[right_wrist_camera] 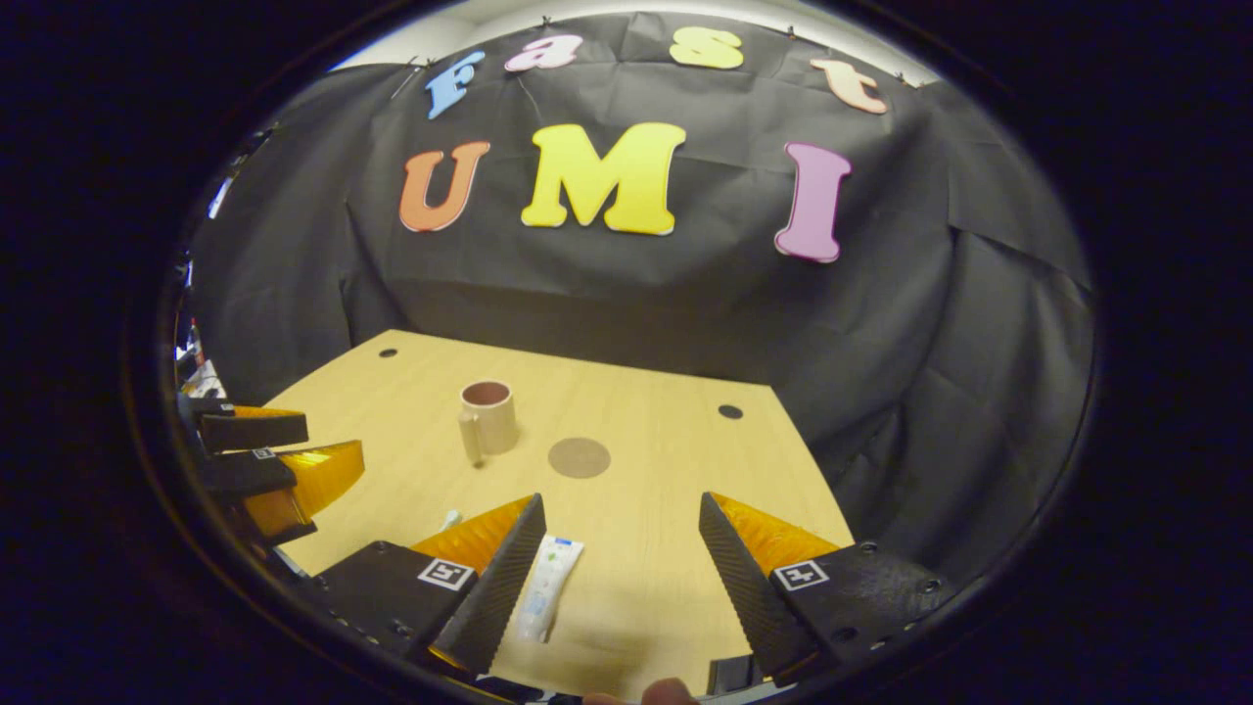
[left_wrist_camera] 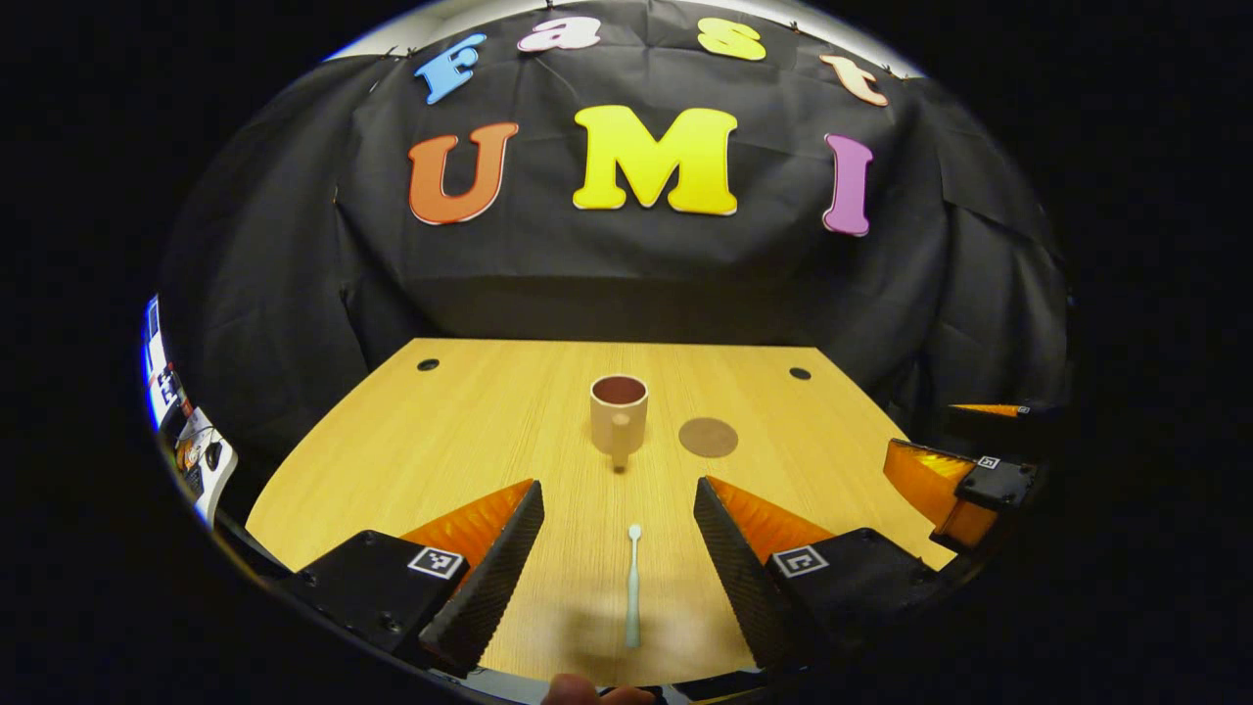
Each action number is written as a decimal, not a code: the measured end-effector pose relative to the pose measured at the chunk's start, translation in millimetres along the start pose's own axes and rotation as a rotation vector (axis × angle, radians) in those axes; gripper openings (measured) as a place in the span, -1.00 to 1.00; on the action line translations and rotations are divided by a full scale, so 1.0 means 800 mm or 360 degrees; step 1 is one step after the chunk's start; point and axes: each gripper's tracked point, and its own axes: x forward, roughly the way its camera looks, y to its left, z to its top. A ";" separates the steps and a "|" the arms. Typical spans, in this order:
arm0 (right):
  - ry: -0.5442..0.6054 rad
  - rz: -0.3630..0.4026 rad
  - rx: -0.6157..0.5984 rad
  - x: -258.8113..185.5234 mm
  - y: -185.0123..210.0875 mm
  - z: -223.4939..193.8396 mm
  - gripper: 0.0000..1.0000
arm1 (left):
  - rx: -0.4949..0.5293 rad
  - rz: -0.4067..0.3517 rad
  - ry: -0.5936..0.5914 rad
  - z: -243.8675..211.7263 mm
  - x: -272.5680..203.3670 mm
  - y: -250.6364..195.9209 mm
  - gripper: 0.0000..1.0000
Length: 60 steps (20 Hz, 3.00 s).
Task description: Put the toothbrush and toothpaste on the desktop into the cup, then pick up the cup and place it on the coaster on the desktop.
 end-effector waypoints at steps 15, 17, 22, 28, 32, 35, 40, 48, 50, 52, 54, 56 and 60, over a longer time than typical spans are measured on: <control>0.0738 0.0031 0.0113 0.087 0.038 -0.158 0.96 | 0.0050 -0.0103 0.0687 -0.159 0.065 -0.009 0.97; 0.0769 0.0019 0.0110 0.093 0.038 -0.165 0.96 | 0.0069 -0.0104 0.0704 -0.164 0.070 -0.008 0.97; 0.0831 0.0025 0.0137 0.107 0.045 -0.173 0.96 | 0.0065 -0.0092 0.0795 -0.178 0.083 -0.010 0.96; 0.0879 0.0033 0.0170 0.111 0.054 -0.175 0.91 | 0.0063 -0.0088 0.0841 -0.182 0.088 -0.006 0.85; 0.0917 0.0045 0.0175 0.114 0.063 -0.178 0.90 | 0.0053 -0.0075 0.0887 -0.193 0.092 0.001 0.83; 0.0930 0.0048 0.0196 0.117 0.067 -0.178 0.83 | 0.0063 -0.0066 0.0890 -0.192 0.092 0.000 0.83; 0.0969 0.0057 0.0225 0.121 0.074 -0.181 0.60 | 0.0067 -0.0063 0.0902 -0.192 0.091 -0.002 0.83; 0.1013 0.0057 0.0227 0.124 0.081 -0.186 0.32 | 0.0092 -0.0060 0.0934 -0.193 0.098 -0.005 0.64; 0.1020 0.0054 0.0226 0.125 0.081 -0.187 0.35 | 0.0084 -0.0058 0.0932 -0.191 0.102 -0.005 0.58; 0.1014 0.0049 0.0237 0.126 0.079 -0.184 0.32 | 0.0095 -0.0060 0.0928 -0.188 0.107 -0.006 0.52; 0.1017 0.0047 0.0241 0.129 0.079 -0.184 0.32 | 0.0088 -0.0060 0.0928 -0.187 0.108 -0.008 0.41; 0.1026 0.0050 0.0239 0.129 0.079 -0.185 0.35 | 0.0083 -0.0058 0.0932 -0.188 0.108 -0.009 0.29; 0.1045 0.0058 0.0218 0.128 0.080 -0.190 0.35 | 0.0115 -0.0088 0.0951 -0.190 0.105 -0.008 -0.02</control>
